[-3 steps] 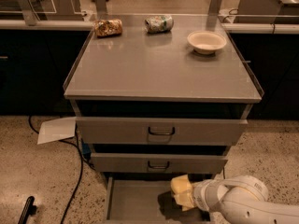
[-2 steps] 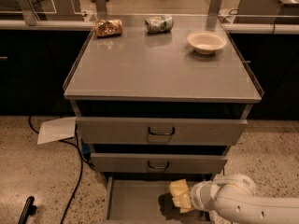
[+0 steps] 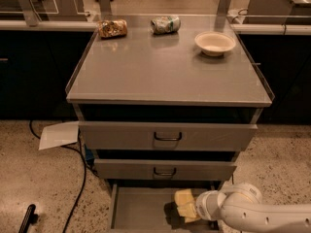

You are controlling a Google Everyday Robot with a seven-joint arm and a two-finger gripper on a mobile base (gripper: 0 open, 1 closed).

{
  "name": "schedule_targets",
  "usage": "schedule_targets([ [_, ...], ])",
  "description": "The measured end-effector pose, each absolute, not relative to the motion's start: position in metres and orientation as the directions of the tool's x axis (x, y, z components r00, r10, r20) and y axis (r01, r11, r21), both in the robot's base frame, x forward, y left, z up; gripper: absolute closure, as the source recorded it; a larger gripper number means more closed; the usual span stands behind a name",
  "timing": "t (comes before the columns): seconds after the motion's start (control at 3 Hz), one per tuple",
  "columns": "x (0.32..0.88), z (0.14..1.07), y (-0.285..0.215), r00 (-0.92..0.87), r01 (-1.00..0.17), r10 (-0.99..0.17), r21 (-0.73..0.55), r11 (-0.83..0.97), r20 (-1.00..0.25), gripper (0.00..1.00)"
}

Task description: Place sponge into bottom drawer

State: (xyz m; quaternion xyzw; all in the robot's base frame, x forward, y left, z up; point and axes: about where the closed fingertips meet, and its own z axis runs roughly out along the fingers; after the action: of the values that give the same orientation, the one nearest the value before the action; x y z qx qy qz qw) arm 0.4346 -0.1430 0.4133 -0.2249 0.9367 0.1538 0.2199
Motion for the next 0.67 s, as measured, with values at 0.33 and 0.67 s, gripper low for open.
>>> schedule_targets([
  [0.33, 0.446, 0.365, -0.138, -0.836, -0.440, -0.281, 0.269, 0.857, -0.472, 1.00],
  [0.67, 0.465, 0.321, -0.140, -0.856, -0.391, -0.219, 0.311, 0.866, -0.468, 1.00],
])
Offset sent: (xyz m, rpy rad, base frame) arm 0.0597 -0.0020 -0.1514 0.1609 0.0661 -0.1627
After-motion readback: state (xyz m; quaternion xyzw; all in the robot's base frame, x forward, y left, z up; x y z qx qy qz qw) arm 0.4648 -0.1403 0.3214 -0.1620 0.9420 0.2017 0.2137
